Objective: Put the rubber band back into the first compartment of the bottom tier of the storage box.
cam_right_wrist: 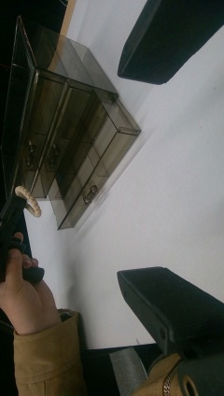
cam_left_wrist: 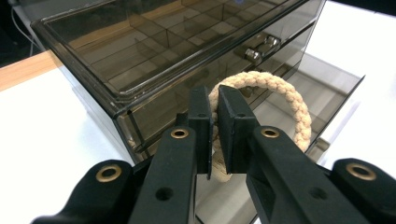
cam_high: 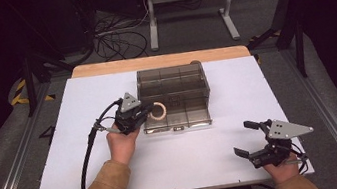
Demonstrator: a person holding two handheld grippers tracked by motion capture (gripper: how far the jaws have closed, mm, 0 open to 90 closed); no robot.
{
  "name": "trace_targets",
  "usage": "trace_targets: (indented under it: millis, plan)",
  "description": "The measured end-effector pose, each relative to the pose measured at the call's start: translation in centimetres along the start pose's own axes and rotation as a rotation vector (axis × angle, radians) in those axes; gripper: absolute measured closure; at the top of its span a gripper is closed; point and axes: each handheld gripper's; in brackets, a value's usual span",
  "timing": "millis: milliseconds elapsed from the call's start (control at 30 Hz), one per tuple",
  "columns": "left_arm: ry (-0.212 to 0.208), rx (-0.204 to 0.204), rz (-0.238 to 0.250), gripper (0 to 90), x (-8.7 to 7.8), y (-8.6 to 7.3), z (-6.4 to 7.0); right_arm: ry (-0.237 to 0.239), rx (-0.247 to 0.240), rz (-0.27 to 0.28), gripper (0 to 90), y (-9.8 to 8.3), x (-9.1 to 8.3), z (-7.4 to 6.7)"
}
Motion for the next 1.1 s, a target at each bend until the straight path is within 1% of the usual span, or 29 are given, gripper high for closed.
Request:
trace_targets:
  millis: [67, 167, 300, 367, 500, 567, 600, 700, 767, 833, 933, 1100]
  plan:
    - [-0.005, -0.011, -0.011, 83.7, 0.2, -0.2, 0.2, 0.0, 0.0, 0.0, 4.6, 0.0, 0.0, 0.0]
    - [-0.001, -0.007, -0.018, 83.6, 0.5, -0.4, 0.3, 0.0, -0.002, 0.004, 4.6, 0.0, 0.0, 0.0]
    - [0.004, -0.021, -0.036, 83.5, 0.7, -0.9, 0.0, 0.0, -0.002, 0.004, 4.6, 0.0, 0.0, 0.0]
    - [-0.001, -0.04, -0.04, 83.5, 0.9, -1.1, -0.1, 0.001, -0.003, 0.003, 4.6, 0.0, 0.0, 0.0]
    - [-0.01, -0.05, -0.057, 83.5, 1.1, -1.4, -0.3, 0.001, -0.002, 0.004, 4.6, 0.0, 0.0, 0.0]
    - [-0.016, -0.063, -0.061, 83.5, 1.2, -1.5, -0.3, 0.001, -0.002, 0.004, 4.6, 0.0, 0.0, 0.0]
    - [-0.018, -0.06, -0.066, 83.5, 1.2, -1.6, -0.4, 0.001, -0.002, 0.004, 4.5, 0.0, 0.0, 0.0]
    - [-0.027, -0.072, -0.08, 83.5, 1.3, -1.7, -0.4, 0.003, -0.002, 0.004, 4.6, 0.0, 0.0, 0.0]
    - [-0.027, -0.069, -0.09, 83.5, 1.4, -1.9, -0.3, 0.003, -0.002, 0.003, 4.6, 0.0, 0.0, 0.0]
    - [-0.026, -0.074, -0.09, 83.5, 1.5, -2.0, -0.3, 0.003, -0.002, 0.004, 4.6, 0.0, 0.0, 0.0]
    - [-0.029, -0.095, -0.1, 83.4, 1.7, -2.2, -0.3, 0.004, -0.002, 0.004, 4.6, 0.0, 0.0, 0.0]
    - [-0.027, -0.096, -0.102, 83.4, 1.8, -2.3, -0.2, 0.006, -0.002, 0.003, 4.6, 0.0, 0.1, 0.0]
Point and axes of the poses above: each handheld gripper's, and its own axes: x roughly forward along the jaws, y roughly out of its top, z roughly to its right, and after that the axes turned 12 degrees about y, right-handed
